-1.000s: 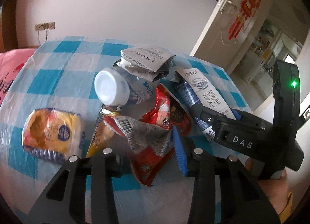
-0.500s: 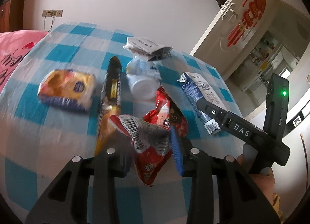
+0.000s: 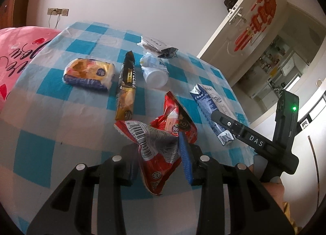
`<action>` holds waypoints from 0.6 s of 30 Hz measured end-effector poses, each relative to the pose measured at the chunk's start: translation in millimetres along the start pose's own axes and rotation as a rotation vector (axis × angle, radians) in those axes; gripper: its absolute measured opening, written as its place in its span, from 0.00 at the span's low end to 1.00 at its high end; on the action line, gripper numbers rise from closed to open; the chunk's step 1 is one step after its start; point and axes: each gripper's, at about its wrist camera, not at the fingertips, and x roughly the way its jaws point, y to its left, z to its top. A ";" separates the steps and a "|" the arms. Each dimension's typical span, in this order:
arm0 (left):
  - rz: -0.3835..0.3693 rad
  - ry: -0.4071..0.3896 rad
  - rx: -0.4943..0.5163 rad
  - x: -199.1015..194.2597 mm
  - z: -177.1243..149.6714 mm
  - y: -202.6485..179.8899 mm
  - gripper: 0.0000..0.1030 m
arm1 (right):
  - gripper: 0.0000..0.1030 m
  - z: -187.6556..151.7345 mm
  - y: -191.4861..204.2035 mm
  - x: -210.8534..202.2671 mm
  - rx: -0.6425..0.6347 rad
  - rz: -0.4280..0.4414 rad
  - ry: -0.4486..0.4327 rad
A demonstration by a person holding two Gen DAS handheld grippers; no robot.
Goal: Collect trash
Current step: 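Grasp the red chip bag with left tool while right tool grasps the milk carton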
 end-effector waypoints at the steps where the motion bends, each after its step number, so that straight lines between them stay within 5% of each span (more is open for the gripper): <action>1: -0.001 -0.004 0.000 -3.0 -1.1 0.5 0.36 | 0.65 -2.1 1.2 -2.6 0.000 0.003 0.000; 18: -0.014 -0.080 -0.012 -59.1 -11.1 15.4 0.35 | 0.65 -24.2 31.7 -34.9 -0.038 0.024 -0.010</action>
